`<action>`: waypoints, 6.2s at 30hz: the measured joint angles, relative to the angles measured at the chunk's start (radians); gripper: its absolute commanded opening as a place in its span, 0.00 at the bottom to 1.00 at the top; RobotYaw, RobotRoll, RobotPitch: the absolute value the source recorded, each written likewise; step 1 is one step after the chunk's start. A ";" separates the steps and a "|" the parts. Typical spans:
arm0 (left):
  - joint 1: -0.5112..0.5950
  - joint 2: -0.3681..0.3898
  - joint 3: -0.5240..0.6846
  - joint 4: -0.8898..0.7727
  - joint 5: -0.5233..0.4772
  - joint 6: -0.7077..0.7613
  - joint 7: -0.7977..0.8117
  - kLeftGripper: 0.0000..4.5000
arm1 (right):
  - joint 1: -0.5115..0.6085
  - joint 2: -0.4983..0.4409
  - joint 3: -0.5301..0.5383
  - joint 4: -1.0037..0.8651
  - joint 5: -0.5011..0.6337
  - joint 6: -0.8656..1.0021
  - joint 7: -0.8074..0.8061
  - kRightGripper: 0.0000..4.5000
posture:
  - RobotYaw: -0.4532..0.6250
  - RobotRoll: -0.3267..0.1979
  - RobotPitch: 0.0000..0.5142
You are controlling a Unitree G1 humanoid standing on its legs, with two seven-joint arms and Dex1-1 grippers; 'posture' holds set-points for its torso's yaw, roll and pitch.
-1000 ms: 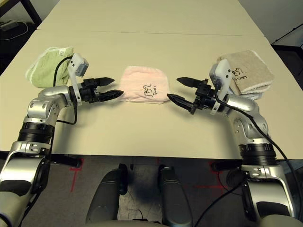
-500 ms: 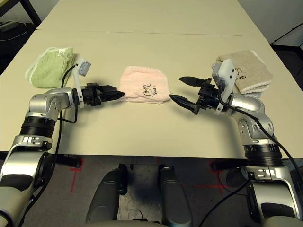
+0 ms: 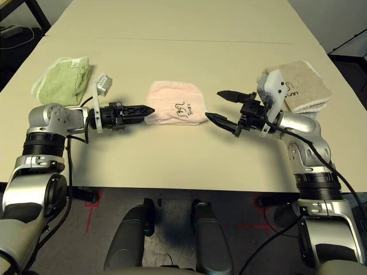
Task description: Fold the towel and set it aside.
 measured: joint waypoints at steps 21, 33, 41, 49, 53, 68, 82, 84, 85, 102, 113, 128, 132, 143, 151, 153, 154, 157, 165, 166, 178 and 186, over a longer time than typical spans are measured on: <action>-0.074 -0.015 -0.129 0.143 0.083 -0.168 -0.070 1.00 | 0.000 0.000 0.000 0.007 0.000 -0.007 -0.002 0.99 | 0.44 0.62 0.33; -0.081 -0.018 -0.089 0.176 0.079 -0.147 -0.041 1.00 | 0.000 0.002 0.000 0.007 -0.001 -0.008 -0.002 0.99 | 0.44 0.62 0.32; -0.081 0.093 -0.131 0.152 0.099 -0.115 -0.077 1.00 | 0.000 0.004 0.000 0.011 -0.001 -0.018 -0.002 0.99 | 0.45 0.62 0.32; -0.121 0.078 -0.121 0.221 0.116 -0.173 -0.061 1.00 | 0.001 0.009 0.002 0.015 -0.001 -0.019 -0.001 0.99 | 0.44 0.62 0.32; -0.133 0.011 -0.092 0.257 0.115 -0.199 -0.027 1.00 | 0.001 0.009 0.002 0.015 -0.003 -0.019 -0.001 0.99 | 0.44 0.62 0.33; -0.170 -0.058 -0.077 0.340 0.125 -0.229 0.004 0.71 | 0.006 0.006 0.002 0.014 -0.008 -0.016 -0.001 1.00 | 0.43 0.62 0.33; -0.170 -0.086 0.019 0.344 0.119 -0.228 0.073 0.01 | 0.020 -0.028 0.004 0.020 -0.022 -0.017 0.033 1.00 | 0.43 0.62 0.33; -0.170 -0.086 0.039 0.345 0.115 -0.228 0.089 0.01 | 0.020 -0.028 0.004 0.020 -0.022 -0.018 0.033 1.00 | 0.43 0.62 0.33; -0.170 -0.086 0.046 0.345 0.112 -0.228 0.096 0.01 | 0.021 -0.028 0.004 0.020 -0.022 -0.018 0.033 1.00 | 0.43 0.62 0.33; -0.180 -0.006 0.173 0.334 0.076 -0.282 0.144 0.01 | 0.013 -0.023 0.005 0.036 -0.035 -0.028 0.033 1.00 | 0.46 0.62 0.33; -0.266 0.011 0.371 0.328 -0.024 -0.443 0.289 0.01 | 0.006 -0.015 0.006 0.049 -0.036 -0.035 0.033 1.00 | 0.47 0.62 0.32; -0.282 0.073 0.439 0.374 -0.028 -0.817 0.509 0.01 | -0.003 -0.002 0.029 0.058 -0.041 -0.036 0.033 1.00 | 0.48 0.62 0.32; -0.262 0.073 0.438 0.364 -0.024 -0.892 0.563 0.01 | -0.005 -0.002 0.034 0.058 -0.041 -0.036 0.034 1.00 | 0.48 0.62 0.31; -0.163 0.089 0.468 0.259 -0.025 -1.014 0.694 0.01 | -0.005 -0.002 0.035 0.057 -0.040 -0.036 0.034 1.00 | 0.48 0.62 0.32; -0.020 0.075 0.475 0.061 -0.057 -0.954 0.751 0.01 | -0.005 -0.002 0.036 0.058 -0.040 -0.037 0.034 1.00 | 0.49 0.62 0.33; 0.022 0.058 0.473 0.014 -0.072 -0.919 0.762 0.01 | -0.007 -0.002 0.037 0.058 -0.040 -0.037 0.034 1.00 | 0.49 0.62 0.33; 0.041 0.053 0.472 -0.010 -0.077 -0.899 0.768 0.01 | -0.008 -0.002 0.038 0.058 -0.040 -0.037 0.034 1.00 | 0.49 0.62 0.33; 0.084 0.052 0.463 -0.065 -0.088 -0.843 0.782 0.01 | -0.010 -0.002 0.038 0.058 -0.040 -0.037 0.035 1.00 | 0.48 0.62 0.33; 0.177 0.051 0.443 -0.193 -0.112 -0.658 0.827 0.01 | -0.011 -0.006 0.038 0.059 -0.040 -0.037 0.036 1.00 | 0.48 0.62 0.33; 0.184 0.051 0.445 -0.212 -0.120 -0.626 0.843 0.01 | -0.011 -0.006 0.038 0.059 -0.040 -0.037 0.036 1.00 | 0.48 0.62 0.33; 0.209 -0.003 0.547 -0.281 -0.164 -0.505 1.092 0.01 | -0.023 -0.009 0.038 0.065 -0.040 -0.040 0.036 1.00 | 0.48 0.62 0.33; 0.209 -0.004 0.548 -0.291 -0.186 -0.473 1.095 0.51 | -0.024 -0.009 0.038 0.068 -0.041 -0.043 0.036 1.00 | 0.48 0.62 0.32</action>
